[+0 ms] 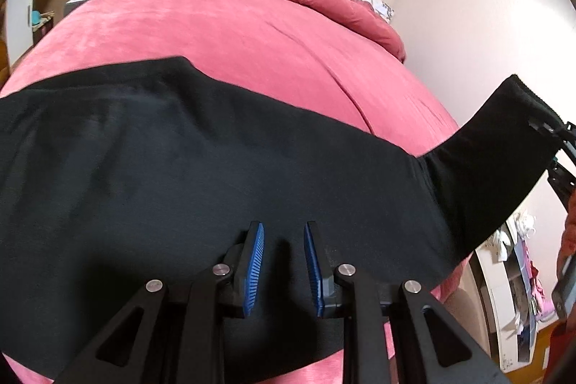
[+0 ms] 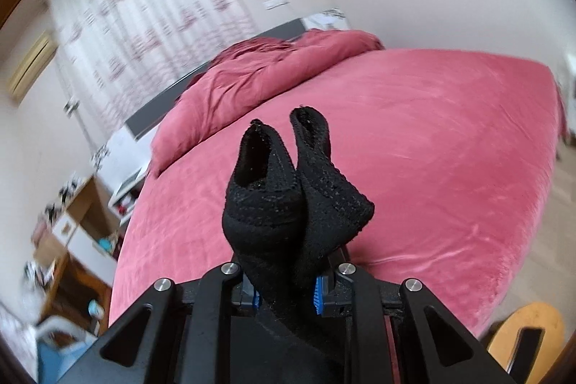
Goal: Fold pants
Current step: 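Carry the leg end with the right gripper over toward the left gripper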
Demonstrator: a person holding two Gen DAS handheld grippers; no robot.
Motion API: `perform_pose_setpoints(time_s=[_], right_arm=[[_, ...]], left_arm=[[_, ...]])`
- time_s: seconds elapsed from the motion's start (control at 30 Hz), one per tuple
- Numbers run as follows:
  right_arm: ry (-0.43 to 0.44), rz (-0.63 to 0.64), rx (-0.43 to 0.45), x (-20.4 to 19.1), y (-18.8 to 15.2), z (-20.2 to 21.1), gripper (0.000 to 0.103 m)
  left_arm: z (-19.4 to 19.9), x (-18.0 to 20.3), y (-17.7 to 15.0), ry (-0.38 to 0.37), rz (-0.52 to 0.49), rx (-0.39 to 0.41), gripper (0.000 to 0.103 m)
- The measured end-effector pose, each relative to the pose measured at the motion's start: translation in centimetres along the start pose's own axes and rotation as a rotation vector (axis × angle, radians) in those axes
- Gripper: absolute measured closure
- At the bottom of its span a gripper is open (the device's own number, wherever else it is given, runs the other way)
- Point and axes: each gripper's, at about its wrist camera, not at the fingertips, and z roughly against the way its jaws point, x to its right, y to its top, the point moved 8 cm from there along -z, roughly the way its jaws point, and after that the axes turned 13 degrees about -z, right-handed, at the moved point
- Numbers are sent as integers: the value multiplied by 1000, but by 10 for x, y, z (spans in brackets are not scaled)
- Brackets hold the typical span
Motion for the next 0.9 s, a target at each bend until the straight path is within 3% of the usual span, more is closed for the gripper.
perform_pose_setpoints(time_s=[0.2,0.43,0.9], right_arm=[[52,103,-43,-47,-41,-1,83],[106,209,-147,-83,-117,-15,83],[51,371,-358,-83,-237,-76,82]], left_arm=[[13,-34,-13,28,59,-4,79],[15,-46,-21,3,103,-3,79],[21,-63,-24,-33,155,9,79]])
